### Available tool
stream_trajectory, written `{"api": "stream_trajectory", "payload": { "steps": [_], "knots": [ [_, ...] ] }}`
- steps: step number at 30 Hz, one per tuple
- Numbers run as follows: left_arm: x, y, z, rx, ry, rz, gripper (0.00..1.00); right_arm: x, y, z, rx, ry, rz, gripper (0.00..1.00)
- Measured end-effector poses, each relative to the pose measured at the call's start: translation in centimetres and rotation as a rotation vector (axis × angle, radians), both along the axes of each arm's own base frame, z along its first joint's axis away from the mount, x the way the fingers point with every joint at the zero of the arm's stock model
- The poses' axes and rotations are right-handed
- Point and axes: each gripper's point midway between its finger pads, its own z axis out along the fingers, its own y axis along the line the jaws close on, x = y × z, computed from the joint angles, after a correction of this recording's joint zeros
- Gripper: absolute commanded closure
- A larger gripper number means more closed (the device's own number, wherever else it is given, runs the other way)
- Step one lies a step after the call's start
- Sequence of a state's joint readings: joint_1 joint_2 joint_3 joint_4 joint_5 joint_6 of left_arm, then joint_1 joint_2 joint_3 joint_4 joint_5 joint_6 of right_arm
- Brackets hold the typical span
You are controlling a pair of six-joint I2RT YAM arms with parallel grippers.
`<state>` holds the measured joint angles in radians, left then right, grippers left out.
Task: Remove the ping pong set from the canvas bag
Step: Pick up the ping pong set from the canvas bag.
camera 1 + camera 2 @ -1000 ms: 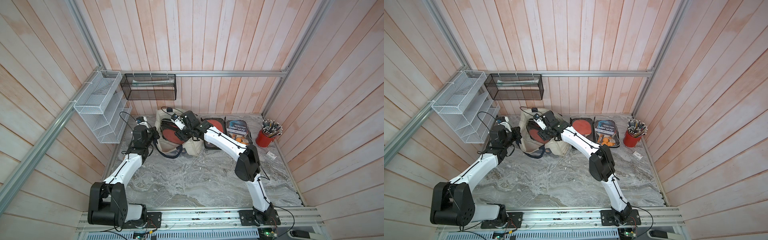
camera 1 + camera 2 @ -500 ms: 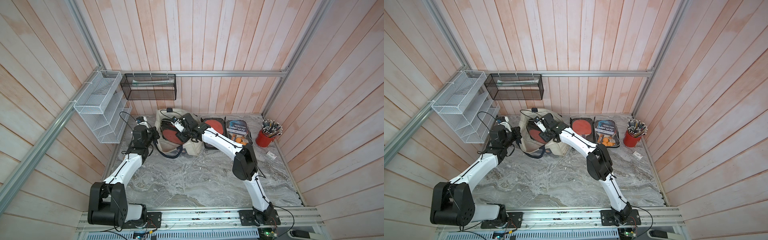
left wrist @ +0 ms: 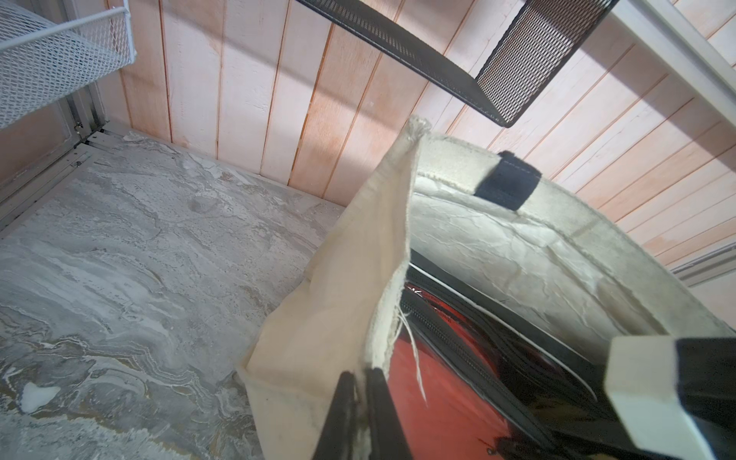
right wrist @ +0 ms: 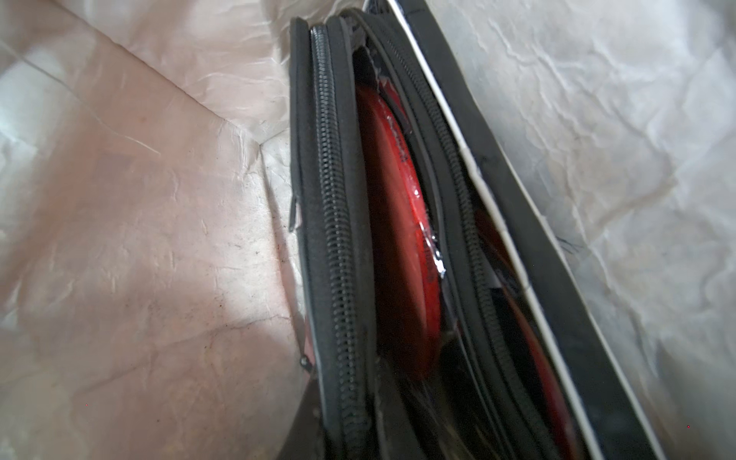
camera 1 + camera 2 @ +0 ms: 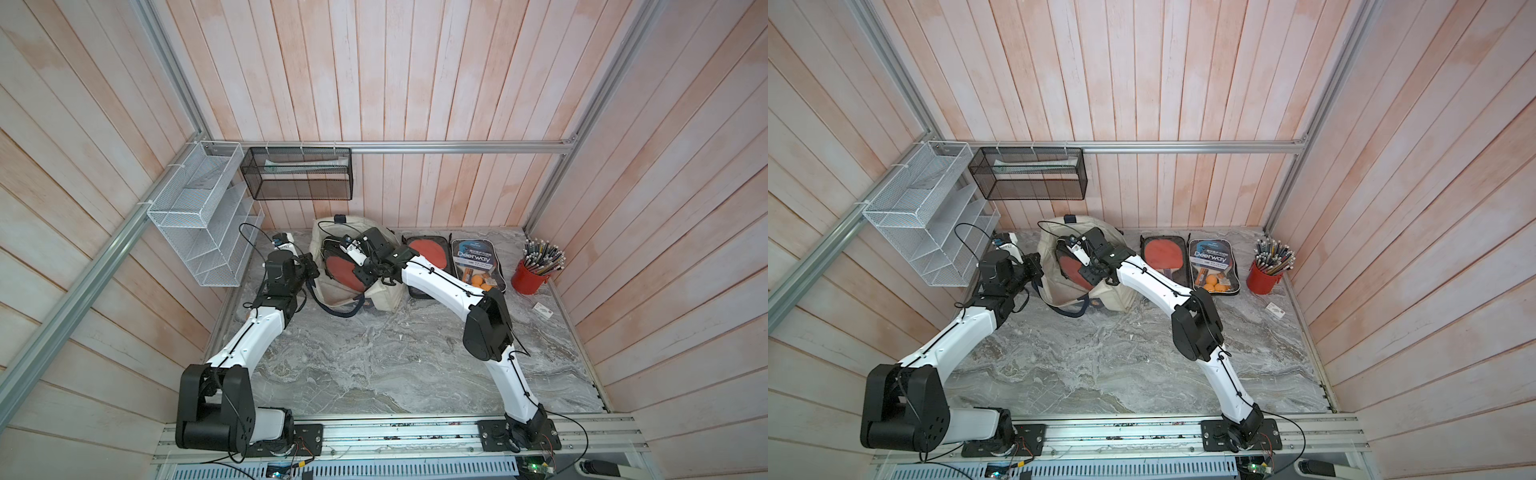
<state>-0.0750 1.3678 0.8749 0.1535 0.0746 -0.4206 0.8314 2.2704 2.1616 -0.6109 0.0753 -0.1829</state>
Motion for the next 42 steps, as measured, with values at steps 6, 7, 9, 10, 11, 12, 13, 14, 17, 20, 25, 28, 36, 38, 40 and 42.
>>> {"api": "stream_trajectory", "payload": {
  "steps": [6,7,9,10,11,12,13,14,17,20,25,28,36,38,40,42],
  "knots": [
    [0.0,0.0,0.0,-0.003,0.000,0.002,1.00,0.4,0.3,4.1,0.047,-0.049,-0.004,1.00],
    [0.0,0.0,0.0,-0.003,0.000,0.002,1.00,0.5,0.3,4.9,0.058,-0.060,-0.005,1.00],
    [0.0,0.0,0.0,-0.003,0.000,0.002,1.00,0.5,0.2,6.2,0.074,-0.078,-0.009,1.00],
    [0.0,0.0,0.0,-0.003,0.000,0.002,1.00,0.4,0.1,6.9,0.081,-0.088,-0.012,1.00],
    [0.0,0.0,0.0,-0.003,0.000,0.002,1.00,0.4,0.0,7.4,0.085,-0.095,-0.015,1.00],
    [0.0,0.0,0.0,-0.003,0.000,0.002,1.00,0.4,-0.2,8.0,0.092,-0.105,-0.020,1.00],
    [0.0,0.0,0.0,-0.003,-0.001,0.002,1.00,0.4,-0.4,8.6,0.098,-0.113,-0.025,1.00],
    [0.0,0.0,0.0,-0.003,-0.001,0.002,1.00,0.3,-0.5,9.1,0.103,-0.121,-0.030,1.00],
    [0.0,0.0,0.0,-0.003,-0.001,0.002,1.00,0.2,-1.1,11.0,0.128,-0.141,-0.049,1.00],
    [0.0,0.0,0.0,-0.003,-0.001,0.001,1.00,0.1,-2.2,13.9,0.173,-0.170,-0.080,1.00],
    [0.0,0.0,0.0,-0.003,-0.001,0.001,1.00,0.1,-6.3,21.5,0.297,-0.265,-0.172,1.00],
    [0.0,0.0,0.0,-0.003,-0.001,0.001,1.00,-0.5,-9.6,27.0,0.387,-0.345,-0.235,1.00],
    [0.0,0.0,0.0,-0.003,0.000,0.001,1.00,-3.6,-17.5,35.0,0.504,-0.490,-0.383,1.00],
    [0.0,0.0,0.0,-0.003,0.000,0.001,1.00,-3.7,-19.1,34.8,0.500,-0.489,-0.421,1.00],
    [0.0,0.0,0.0,-0.003,0.000,0.001,1.00,-3.6,-21.1,33.6,0.479,-0.478,-0.476,1.00],
    [0.0,0.0,0.0,-0.003,0.000,0.001,1.00,-3.5,-23.1,31.9,0.452,-0.453,-0.532,1.00]
  ]
}}
